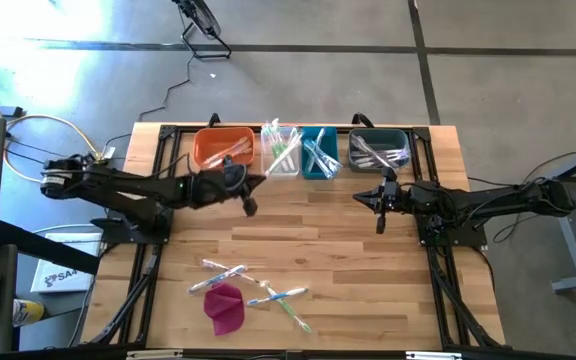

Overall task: Pick & Place Toothbrushes
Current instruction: Put the green toothbrush into the transparent bin

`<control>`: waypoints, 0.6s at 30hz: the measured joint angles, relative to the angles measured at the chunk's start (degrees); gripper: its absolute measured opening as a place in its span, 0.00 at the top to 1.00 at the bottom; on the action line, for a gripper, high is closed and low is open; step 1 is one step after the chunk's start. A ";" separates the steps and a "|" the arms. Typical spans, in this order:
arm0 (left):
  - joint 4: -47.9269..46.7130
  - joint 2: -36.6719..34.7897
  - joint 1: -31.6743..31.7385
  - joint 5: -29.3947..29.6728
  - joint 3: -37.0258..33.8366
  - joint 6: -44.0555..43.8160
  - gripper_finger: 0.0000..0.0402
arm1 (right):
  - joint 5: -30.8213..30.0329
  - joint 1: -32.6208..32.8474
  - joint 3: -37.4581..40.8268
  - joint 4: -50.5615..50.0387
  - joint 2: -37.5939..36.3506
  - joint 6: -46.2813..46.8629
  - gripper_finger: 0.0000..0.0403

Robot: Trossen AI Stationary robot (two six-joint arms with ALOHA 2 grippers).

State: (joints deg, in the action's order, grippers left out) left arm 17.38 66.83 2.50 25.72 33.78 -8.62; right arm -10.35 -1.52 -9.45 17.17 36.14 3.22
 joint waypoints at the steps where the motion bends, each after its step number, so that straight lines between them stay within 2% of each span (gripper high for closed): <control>1: 0.15 0.00 1.69 -1.33 0.00 -0.02 1.00 | 0.00 0.02 0.00 0.00 0.00 0.00 0.99; 4: 1.55 0.39 6.64 -6.51 0.00 -0.17 1.00 | -0.01 0.00 0.00 0.01 0.00 0.00 0.99; 10: 11.34 5.95 13.79 -16.01 0.07 -1.02 1.00 | -0.13 0.02 0.00 0.20 -0.01 0.00 0.99; 18: 22.55 16.75 17.90 -16.48 0.04 -5.18 1.00 | -0.20 0.02 0.00 0.07 0.00 -0.02 0.99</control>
State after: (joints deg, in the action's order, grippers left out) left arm 39.93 83.58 20.40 9.24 33.82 -13.80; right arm -10.55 -1.50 -9.45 17.23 36.14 3.20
